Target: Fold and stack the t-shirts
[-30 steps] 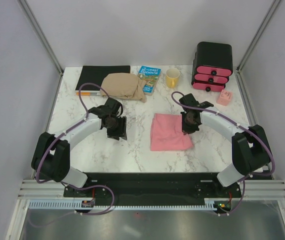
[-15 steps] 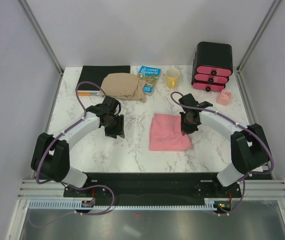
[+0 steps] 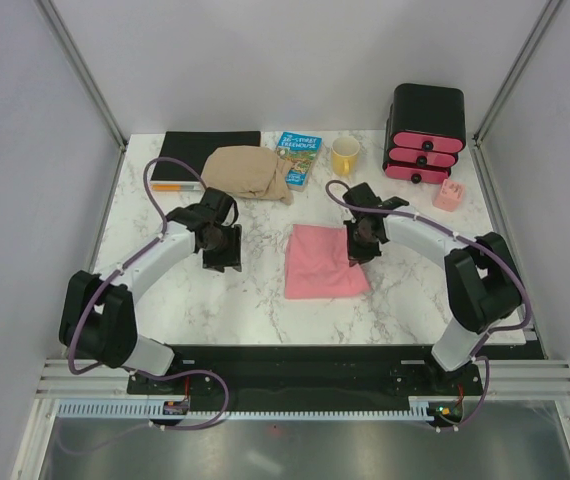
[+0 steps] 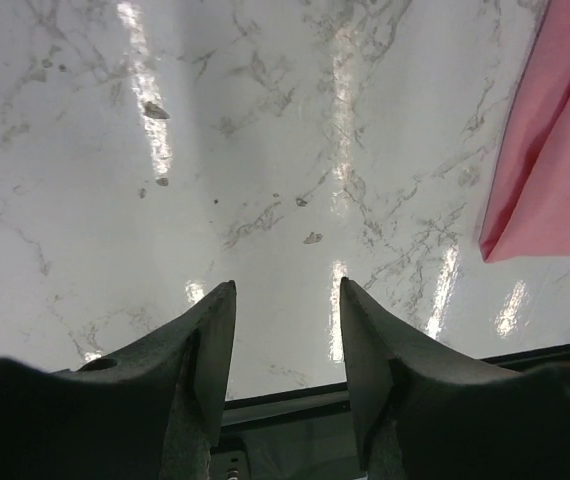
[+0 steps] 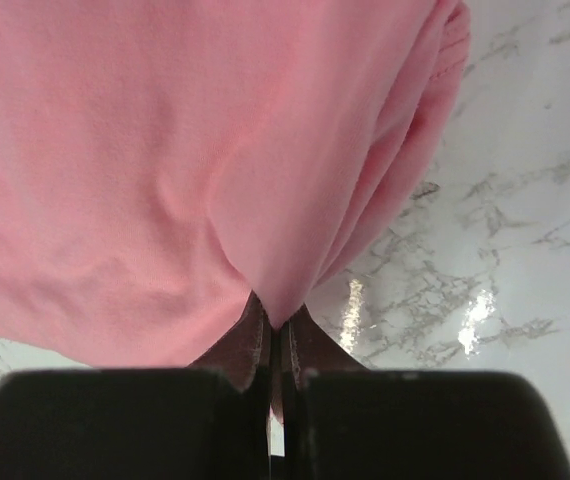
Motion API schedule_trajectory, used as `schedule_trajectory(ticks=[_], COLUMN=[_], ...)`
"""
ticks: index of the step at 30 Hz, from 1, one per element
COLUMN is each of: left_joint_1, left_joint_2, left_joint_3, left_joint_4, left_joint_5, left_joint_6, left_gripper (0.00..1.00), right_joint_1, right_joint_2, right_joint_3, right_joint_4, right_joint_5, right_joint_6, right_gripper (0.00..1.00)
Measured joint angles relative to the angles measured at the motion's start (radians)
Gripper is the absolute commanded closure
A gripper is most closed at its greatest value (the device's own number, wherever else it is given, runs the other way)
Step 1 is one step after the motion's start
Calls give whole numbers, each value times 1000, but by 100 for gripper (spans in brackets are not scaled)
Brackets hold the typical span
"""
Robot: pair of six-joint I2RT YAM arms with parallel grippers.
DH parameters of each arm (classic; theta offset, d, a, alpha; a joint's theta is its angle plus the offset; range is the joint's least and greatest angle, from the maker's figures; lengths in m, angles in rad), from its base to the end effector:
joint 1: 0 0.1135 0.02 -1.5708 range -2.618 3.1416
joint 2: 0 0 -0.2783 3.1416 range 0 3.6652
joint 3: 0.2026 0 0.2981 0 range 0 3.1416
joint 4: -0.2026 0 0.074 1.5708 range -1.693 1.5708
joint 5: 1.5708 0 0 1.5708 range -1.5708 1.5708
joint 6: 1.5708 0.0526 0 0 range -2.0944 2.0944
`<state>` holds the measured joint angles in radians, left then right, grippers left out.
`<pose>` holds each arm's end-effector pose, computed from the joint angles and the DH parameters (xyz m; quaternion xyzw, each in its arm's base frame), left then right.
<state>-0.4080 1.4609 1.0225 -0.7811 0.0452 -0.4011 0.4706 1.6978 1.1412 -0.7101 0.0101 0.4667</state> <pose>0.2954 -0.1303 0.2017 0.0074 0.9843 -0.0892 0.1518 0.3325 0.1685 0.1654 -0.0012 0.9884 0.0640 0.1374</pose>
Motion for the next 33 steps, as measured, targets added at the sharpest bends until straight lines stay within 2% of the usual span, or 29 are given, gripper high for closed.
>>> schedule_trajectory(ticks=[6,12,33], left_joint_1=[23,45,52], left_joint_2=[-23,-29,-29], left_joint_3=[72,147,165], left_joint_4=[-53,-64,-108], left_joint_5=[-96,-125,-149], left_joint_6=[-18,-39,-44], left_gripper=[46,46,46], right_joint_1=[32,79,160], right_joint_2=[52,122,264], right_joint_3=[50,127,303], right_joint_4=[20,48,74], right_joint_5=[-37,-63,-118], right_joint_6=[2,35,65], right_gripper=[100,100,100])
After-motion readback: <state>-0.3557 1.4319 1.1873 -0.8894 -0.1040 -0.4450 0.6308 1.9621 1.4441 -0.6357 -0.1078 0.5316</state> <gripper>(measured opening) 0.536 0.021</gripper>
